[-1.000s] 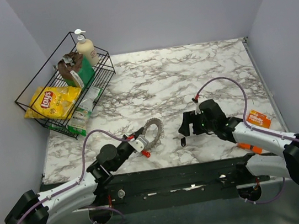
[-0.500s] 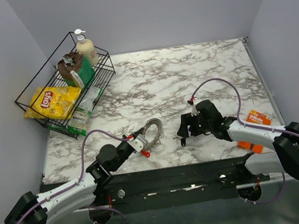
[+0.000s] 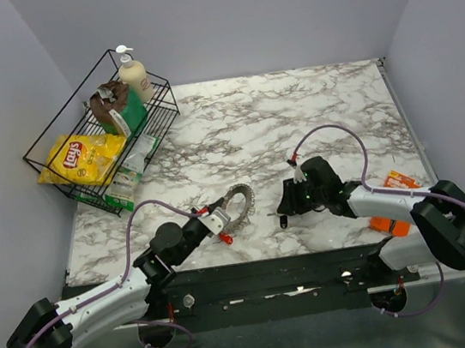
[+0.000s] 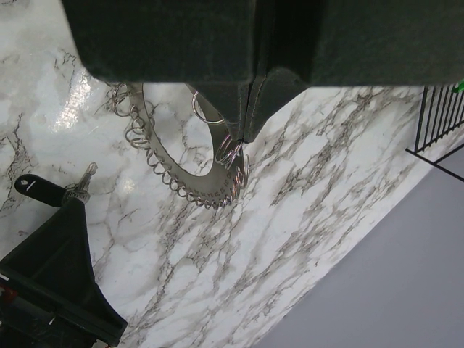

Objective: Put the keys on the keyring

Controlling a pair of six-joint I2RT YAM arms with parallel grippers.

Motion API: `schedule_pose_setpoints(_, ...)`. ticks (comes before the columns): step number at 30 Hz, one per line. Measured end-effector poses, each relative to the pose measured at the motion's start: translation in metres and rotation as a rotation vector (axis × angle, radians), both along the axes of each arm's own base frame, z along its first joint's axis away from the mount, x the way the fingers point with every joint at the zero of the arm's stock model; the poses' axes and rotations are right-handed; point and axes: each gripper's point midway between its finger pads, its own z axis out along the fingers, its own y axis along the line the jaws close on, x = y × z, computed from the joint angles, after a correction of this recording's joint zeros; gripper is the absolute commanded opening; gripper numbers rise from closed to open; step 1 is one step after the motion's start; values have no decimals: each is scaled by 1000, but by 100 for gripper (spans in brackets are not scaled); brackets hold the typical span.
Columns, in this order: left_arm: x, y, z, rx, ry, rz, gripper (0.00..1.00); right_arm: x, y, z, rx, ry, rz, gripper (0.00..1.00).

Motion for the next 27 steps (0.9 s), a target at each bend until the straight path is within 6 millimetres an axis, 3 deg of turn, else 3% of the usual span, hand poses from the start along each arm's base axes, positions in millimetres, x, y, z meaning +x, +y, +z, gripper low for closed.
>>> schedule_pose_setpoints(27, 0, 0, -3, 5, 12, 0, 0, -19, -2, -7, -11, 94, 35, 36)
